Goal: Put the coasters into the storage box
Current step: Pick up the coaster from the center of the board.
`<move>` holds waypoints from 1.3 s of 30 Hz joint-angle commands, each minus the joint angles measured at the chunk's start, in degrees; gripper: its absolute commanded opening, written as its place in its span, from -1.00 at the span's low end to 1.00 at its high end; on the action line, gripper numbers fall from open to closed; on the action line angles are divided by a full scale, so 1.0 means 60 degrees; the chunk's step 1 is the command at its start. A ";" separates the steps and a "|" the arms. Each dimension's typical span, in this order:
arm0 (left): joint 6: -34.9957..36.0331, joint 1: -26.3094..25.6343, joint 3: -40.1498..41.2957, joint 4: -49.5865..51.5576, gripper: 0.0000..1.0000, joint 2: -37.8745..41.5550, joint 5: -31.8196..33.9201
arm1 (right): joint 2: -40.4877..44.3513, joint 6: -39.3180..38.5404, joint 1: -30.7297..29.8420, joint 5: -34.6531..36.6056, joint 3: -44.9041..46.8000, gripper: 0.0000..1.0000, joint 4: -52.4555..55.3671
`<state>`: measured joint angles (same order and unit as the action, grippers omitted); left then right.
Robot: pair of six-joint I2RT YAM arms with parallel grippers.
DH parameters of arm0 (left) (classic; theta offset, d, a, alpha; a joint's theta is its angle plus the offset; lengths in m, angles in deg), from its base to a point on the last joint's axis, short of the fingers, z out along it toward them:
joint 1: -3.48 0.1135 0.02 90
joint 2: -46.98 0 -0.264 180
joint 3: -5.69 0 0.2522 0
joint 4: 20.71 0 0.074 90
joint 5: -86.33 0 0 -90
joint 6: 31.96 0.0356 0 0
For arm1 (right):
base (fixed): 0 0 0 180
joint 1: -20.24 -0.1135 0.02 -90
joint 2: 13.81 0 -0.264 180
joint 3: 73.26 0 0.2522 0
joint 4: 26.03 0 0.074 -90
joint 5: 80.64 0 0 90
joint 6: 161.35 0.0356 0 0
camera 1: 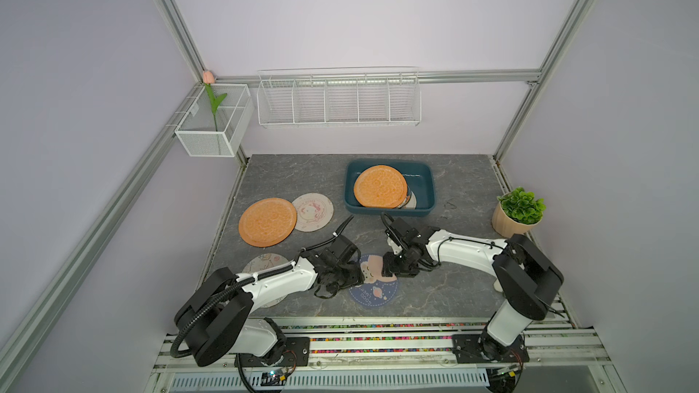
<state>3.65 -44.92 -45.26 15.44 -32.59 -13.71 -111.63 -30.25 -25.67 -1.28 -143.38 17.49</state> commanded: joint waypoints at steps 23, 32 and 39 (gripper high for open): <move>0.0252 0.0308 -0.0196 0.0915 0.63 0.0928 0.0264 | 0.0277 0.0150 -0.0222 0.0263 -0.0873 -0.86 0.1008; 0.0712 0.1146 -0.0327 0.1463 0.75 0.1695 0.0302 | 0.0797 -0.0073 -0.0186 0.0558 -0.2531 -0.86 0.2036; 0.0946 0.1369 -0.0287 0.1570 0.77 0.1999 0.0359 | 0.0648 -0.0561 0.0316 0.0633 -0.4175 -0.86 0.2213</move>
<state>7.91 -37.03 -45.79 23.37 -21.53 -12.56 -108.33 -31.65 -25.54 1.65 -165.50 28.94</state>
